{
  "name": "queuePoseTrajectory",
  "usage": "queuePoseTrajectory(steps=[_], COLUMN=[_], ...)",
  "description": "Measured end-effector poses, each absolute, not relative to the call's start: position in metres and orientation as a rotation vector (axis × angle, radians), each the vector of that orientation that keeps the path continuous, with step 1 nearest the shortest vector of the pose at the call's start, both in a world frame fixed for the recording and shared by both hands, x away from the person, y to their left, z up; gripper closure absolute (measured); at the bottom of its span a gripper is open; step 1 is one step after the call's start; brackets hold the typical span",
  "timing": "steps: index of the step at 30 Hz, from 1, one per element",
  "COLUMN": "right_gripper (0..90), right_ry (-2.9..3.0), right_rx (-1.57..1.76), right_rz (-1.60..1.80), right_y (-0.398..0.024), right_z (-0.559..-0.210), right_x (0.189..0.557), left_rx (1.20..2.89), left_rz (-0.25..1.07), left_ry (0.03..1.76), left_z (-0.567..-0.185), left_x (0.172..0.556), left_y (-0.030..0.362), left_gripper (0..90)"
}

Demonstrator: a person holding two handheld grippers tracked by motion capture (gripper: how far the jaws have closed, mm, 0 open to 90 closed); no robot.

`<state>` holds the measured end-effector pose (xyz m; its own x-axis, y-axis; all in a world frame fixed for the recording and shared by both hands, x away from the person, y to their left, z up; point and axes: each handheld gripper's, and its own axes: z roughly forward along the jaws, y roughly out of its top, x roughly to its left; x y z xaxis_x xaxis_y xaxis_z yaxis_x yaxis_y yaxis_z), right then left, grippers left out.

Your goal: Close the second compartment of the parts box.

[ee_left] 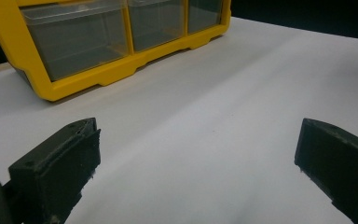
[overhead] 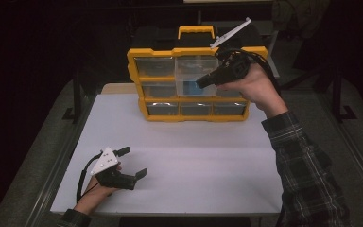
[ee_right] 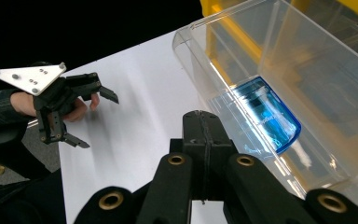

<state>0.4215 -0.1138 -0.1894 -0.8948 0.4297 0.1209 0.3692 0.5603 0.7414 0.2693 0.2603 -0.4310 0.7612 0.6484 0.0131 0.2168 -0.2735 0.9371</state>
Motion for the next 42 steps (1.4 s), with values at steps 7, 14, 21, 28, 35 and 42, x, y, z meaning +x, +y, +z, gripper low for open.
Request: queuePoseTrajectory(steps=[7, 14, 21, 28, 35, 42], right_gripper=[89.2, 89.2, 89.2, 89.2, 89.2, 89.2], right_ry=[2.688, 2.672, 2.653, 2.635, 2.621, 2.605], right_rx=[0.730, 0.747, 0.772, 0.826, 0.838, 0.859], right_rz=[1.285, 1.288, 1.278, 1.280, 1.284, 1.277], right_y=[-0.115, -0.116, -0.114, -0.113, -0.112, -0.111], right_z=[-0.189, -0.188, -0.187, -0.185, -0.184, -0.184], right_x=[0.427, 0.433, 0.439, 0.444, 0.449, 0.454], left_rx=[1.842, 1.841, 1.839, 1.832, 1.831, 1.834], left_rz=[0.483, 0.483, 0.478, 0.472, 0.471, 0.473], left_ry=[0.666, 0.666, 0.673, 0.687, 0.689, 0.690], left_z=[-0.431, -0.431, -0.431, -0.431, -0.431, -0.431], left_x=[0.269, 0.269, 0.269, 0.268, 0.268, 0.269], left_y=[0.260, 0.260, 0.260, 0.260, 0.260, 0.261], left_gripper=[0.0, 0.0, 0.0, 0.0, 0.0, 0.0])
